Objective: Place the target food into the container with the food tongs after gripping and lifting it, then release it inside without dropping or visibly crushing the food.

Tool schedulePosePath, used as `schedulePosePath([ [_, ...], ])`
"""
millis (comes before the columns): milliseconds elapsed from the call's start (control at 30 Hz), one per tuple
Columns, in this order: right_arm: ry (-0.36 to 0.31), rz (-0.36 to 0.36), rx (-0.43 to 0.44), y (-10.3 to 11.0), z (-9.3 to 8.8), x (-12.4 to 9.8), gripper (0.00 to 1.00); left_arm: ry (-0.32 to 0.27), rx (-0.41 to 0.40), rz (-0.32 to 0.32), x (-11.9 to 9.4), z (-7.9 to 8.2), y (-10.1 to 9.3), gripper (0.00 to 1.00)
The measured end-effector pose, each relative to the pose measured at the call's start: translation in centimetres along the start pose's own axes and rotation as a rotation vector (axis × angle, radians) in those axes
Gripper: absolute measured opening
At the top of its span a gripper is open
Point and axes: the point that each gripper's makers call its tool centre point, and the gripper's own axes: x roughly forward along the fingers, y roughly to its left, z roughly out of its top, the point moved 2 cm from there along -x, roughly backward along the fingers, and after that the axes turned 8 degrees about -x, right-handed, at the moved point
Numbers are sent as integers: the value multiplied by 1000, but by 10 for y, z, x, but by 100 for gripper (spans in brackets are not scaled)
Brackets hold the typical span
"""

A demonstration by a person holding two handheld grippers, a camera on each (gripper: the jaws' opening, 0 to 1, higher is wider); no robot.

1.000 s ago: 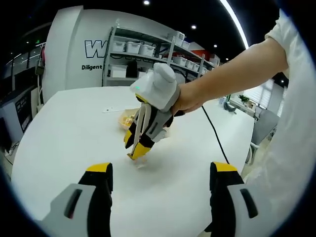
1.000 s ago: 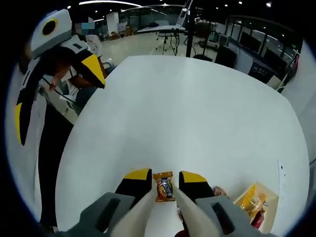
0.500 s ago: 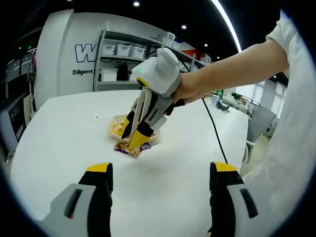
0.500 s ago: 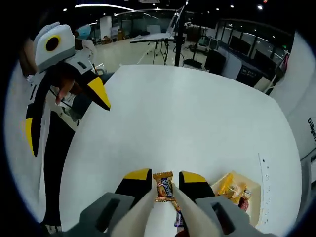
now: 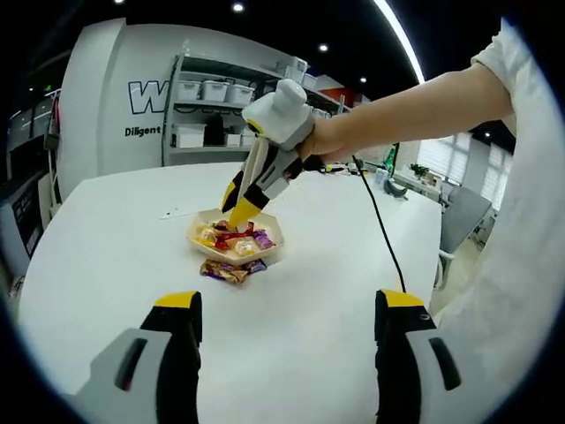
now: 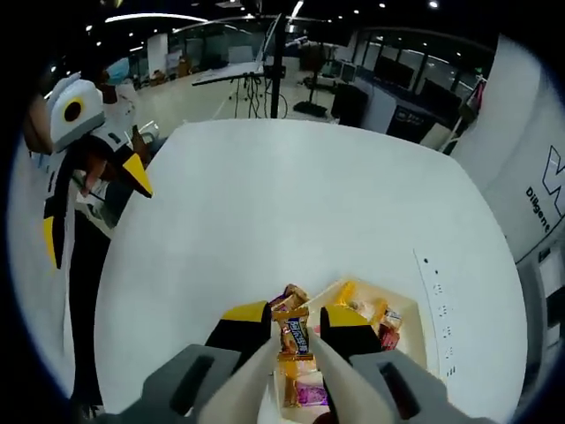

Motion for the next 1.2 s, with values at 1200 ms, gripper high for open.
schedulePosePath([
  [1200, -9, -106, 51, -21, -8, -14, 19, -7, -4, 6, -3, -3, -3, 77],
])
